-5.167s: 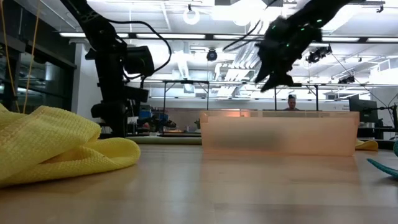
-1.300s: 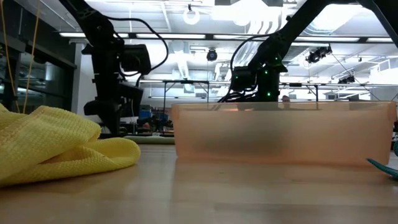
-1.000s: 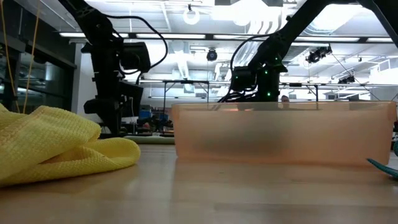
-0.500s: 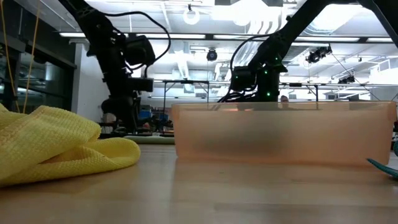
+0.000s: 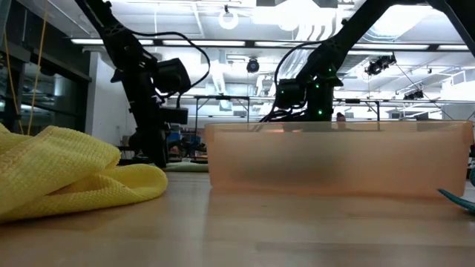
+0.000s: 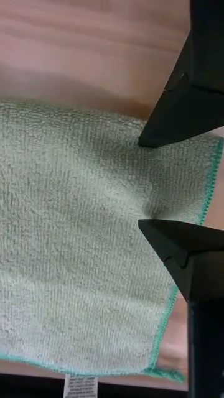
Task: Fold microfiber towels
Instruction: Fold the green microfiber towel
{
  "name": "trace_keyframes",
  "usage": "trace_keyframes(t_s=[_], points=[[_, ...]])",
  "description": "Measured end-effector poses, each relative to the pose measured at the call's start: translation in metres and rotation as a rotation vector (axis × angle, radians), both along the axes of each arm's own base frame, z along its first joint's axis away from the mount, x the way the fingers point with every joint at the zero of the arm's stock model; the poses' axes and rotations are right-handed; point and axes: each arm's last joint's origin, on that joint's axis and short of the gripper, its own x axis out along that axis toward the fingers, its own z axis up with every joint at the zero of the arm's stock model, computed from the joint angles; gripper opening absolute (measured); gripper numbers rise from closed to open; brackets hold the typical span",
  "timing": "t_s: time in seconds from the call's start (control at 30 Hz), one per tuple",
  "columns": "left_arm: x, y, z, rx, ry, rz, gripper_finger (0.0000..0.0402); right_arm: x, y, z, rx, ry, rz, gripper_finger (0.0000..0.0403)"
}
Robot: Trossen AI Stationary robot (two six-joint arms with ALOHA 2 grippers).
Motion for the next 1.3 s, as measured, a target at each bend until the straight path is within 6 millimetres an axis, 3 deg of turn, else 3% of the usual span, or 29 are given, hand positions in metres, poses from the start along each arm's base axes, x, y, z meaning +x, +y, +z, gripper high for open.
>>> trace_keyframes(t_s=[0.23,0.6,0.8,1.3], points=[[-0.003,-0.006,0.004,-0.032,0.028,-0.016,0.0193,0.000,0.000,0.000,-0.002,-0.004,0.001,0.0122],[0.004,-0.003,0.035,-0.052,0.003,-0.125,0.0193,0.001,0.000,0.000,-0.002,-0.006,0.000,0.0122],[0.002,-0.004,0.030,-0.168,-0.021,-0.152,0.0193,0.001,0.000,0.000,-0.002,-0.006,0.001,0.0122],[0.002,-0.002,0.003,-0.226,0.106,-0.086,0.0193,0.001,0.000,0.000,-0.002,-0.005,0.000,0.0122]])
